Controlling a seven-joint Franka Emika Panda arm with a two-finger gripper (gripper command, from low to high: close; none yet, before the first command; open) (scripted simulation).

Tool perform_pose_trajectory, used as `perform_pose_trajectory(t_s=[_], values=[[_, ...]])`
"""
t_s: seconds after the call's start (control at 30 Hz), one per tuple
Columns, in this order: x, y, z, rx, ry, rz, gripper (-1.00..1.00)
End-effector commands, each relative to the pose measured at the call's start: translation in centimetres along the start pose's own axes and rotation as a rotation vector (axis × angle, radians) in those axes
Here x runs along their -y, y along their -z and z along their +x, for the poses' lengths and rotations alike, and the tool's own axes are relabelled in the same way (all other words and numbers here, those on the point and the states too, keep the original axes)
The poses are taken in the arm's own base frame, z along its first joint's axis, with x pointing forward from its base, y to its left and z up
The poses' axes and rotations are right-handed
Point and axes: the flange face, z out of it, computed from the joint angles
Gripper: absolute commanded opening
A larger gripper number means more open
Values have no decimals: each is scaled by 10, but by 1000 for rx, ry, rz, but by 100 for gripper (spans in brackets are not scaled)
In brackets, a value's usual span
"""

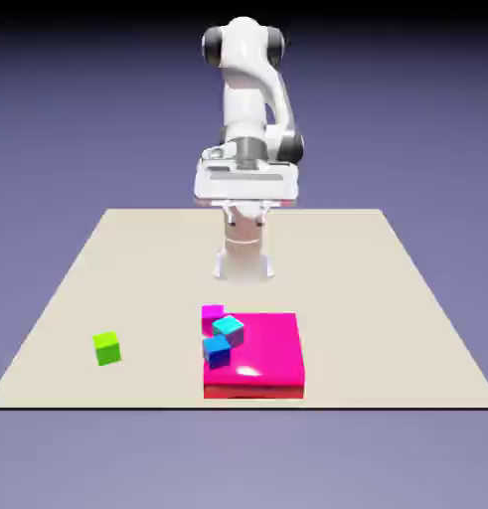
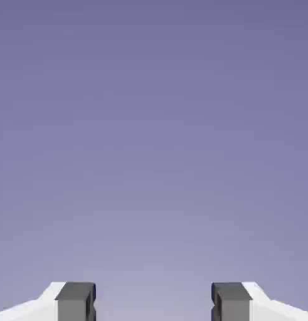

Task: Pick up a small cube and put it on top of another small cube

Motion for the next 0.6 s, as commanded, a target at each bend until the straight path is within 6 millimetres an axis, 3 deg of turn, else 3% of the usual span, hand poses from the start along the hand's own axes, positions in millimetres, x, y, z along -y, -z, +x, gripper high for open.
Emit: perform_pose_trajectory(t_s=[0.0, 0.3, 0.57], values=[[-9, -11, 5, 12, -50, -21, 0], [-118, -101, 40, 52, -475, -256, 0], [-241, -151, 52, -26, -801, -512, 0]])
